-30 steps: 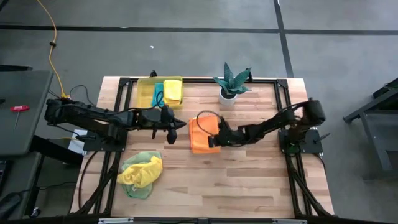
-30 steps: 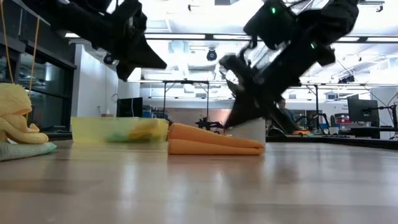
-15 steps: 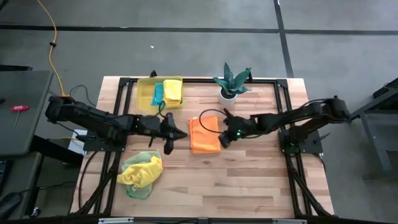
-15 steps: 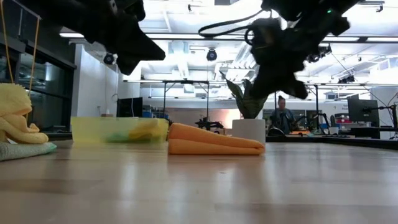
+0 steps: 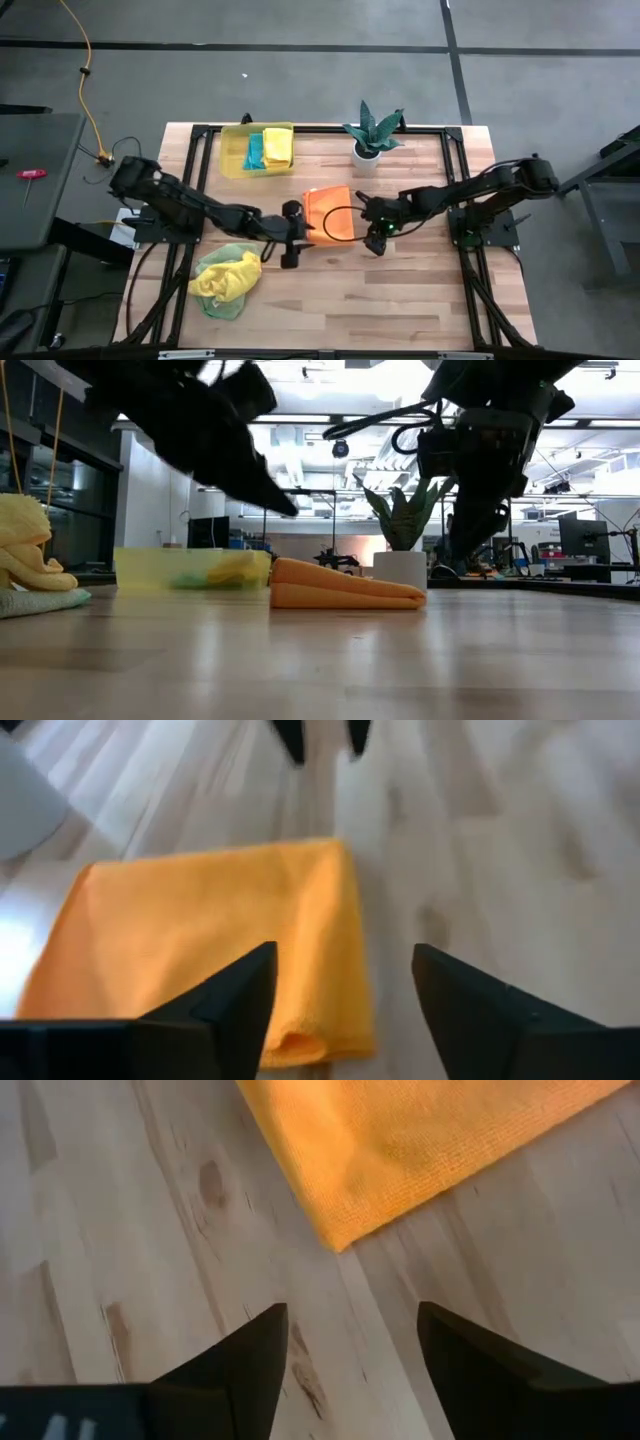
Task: Fold microfiber towels
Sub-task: Fold the orange microfiber cloth
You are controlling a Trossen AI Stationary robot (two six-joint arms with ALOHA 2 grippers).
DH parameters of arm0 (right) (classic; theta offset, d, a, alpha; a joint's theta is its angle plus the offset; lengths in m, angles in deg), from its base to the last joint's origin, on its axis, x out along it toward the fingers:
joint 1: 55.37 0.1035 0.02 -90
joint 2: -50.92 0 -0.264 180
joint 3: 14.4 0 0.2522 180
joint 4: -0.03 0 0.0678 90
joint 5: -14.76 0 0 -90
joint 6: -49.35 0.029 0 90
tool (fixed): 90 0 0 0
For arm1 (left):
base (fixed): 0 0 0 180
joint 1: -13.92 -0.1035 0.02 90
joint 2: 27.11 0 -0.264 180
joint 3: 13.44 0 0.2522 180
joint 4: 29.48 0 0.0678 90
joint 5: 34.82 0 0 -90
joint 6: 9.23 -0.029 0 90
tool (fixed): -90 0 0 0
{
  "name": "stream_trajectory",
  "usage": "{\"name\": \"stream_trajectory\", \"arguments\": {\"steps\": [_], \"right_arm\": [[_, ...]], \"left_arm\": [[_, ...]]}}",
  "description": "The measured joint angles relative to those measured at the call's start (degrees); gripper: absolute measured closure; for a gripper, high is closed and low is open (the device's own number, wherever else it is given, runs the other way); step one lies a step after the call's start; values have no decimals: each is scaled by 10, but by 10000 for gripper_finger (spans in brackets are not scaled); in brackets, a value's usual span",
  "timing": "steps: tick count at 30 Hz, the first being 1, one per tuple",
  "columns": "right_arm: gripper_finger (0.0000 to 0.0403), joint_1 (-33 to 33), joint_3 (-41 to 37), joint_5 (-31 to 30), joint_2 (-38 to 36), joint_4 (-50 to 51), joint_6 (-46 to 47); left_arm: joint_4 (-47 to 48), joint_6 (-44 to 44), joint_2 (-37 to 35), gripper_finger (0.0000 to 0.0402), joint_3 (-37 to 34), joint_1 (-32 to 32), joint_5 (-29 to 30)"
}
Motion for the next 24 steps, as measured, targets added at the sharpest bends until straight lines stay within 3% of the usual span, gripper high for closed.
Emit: {"name": "stream_trajectory", "arguments": {"steps": [6,16,24], "right_arm": [[187,0,0,-5,1,-3,-8],[187,0,0,-23,1,-3,-10],[187,0,0,-26,1,-6,6]], "left_arm": [[1,-4,52,135,12,-9,-12],[-17,-63,107,128,12,-4,-57],[-26,-86,136,132,13,9,-5]]}}
